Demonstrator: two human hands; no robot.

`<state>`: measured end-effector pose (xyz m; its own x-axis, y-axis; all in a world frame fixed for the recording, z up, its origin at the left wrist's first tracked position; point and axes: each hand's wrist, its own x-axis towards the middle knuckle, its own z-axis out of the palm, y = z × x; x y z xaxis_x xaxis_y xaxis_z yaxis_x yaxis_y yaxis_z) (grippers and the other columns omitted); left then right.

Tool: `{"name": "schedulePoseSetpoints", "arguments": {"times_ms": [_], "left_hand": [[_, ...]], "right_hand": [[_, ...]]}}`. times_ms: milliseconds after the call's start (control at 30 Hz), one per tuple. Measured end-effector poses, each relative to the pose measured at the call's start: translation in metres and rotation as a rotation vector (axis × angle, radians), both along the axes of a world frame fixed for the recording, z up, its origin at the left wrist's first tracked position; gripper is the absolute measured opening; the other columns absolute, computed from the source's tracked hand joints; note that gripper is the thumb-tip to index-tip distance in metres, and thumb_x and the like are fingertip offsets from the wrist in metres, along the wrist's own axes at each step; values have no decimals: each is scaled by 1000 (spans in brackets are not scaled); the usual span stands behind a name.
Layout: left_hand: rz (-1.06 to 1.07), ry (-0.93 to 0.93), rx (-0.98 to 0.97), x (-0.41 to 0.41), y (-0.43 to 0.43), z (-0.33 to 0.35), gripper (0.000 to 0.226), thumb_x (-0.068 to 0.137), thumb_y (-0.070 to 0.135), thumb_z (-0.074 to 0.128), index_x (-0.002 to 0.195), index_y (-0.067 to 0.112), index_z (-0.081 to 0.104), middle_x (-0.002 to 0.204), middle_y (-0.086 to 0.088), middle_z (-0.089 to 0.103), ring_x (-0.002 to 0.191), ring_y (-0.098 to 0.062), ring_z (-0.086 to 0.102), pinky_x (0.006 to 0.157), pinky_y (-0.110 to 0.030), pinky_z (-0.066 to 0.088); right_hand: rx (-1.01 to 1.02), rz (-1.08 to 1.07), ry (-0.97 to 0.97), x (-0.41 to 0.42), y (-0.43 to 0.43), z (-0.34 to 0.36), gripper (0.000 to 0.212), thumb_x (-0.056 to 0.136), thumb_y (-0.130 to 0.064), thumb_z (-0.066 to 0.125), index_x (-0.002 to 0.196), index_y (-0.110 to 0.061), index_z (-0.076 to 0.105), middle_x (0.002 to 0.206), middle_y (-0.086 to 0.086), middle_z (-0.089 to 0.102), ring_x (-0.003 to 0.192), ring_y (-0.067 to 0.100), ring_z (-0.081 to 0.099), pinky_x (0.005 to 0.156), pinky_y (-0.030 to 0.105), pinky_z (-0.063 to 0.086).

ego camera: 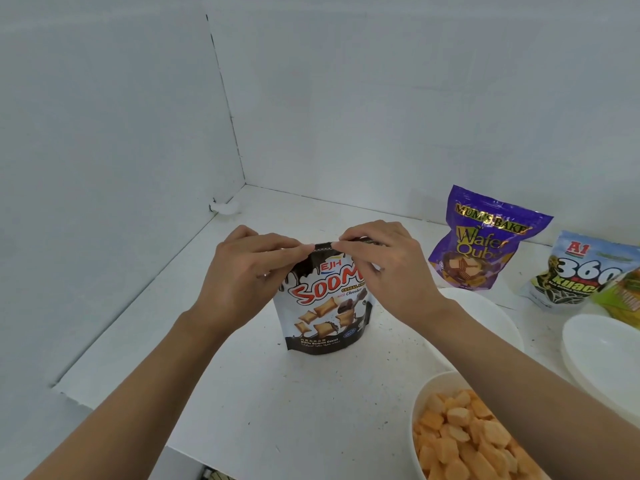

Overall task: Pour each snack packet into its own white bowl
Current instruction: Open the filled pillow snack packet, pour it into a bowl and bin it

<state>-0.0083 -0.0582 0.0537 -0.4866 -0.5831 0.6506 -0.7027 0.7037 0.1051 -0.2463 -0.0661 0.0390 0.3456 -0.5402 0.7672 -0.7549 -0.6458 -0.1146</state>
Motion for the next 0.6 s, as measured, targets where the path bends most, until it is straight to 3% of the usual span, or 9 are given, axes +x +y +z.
{"name": "schedulePoseSetpoints", "arguments": {"times_ms": [100, 367, 600], "left_hand": [[-11, -3, 4, 0, 0, 1, 28, 94, 24, 58, 106, 11, 79, 99, -6, 79, 76, -26, 73, 67, -31, 47], [21, 60, 89, -6, 1, 11, 17, 90, 17, 67, 102, 14, 78, 97, 1, 77, 78, -20, 69, 71, -38, 53], [113, 269, 567, -18, 1, 27, 11, 92, 22, 70, 90, 32, 67, 92, 20, 70, 84, -5, 67, 70, -15, 51]], "right_hand": [[-3, -1, 8, 0, -1, 0, 20, 87, -14, 65, 100, -9, 79, 95, 10, 76, 85, 28, 72, 86, 34, 47], [-9, 24, 29, -2, -7, 2, 19, 81, -9, 70, 98, -10, 79, 96, 8, 76, 86, 27, 71, 86, 34, 47], [234, 103, -61, 4, -6, 10, 9, 90, -15, 66, 98, -14, 71, 97, 0, 71, 94, 18, 63, 85, 37, 51]]}}
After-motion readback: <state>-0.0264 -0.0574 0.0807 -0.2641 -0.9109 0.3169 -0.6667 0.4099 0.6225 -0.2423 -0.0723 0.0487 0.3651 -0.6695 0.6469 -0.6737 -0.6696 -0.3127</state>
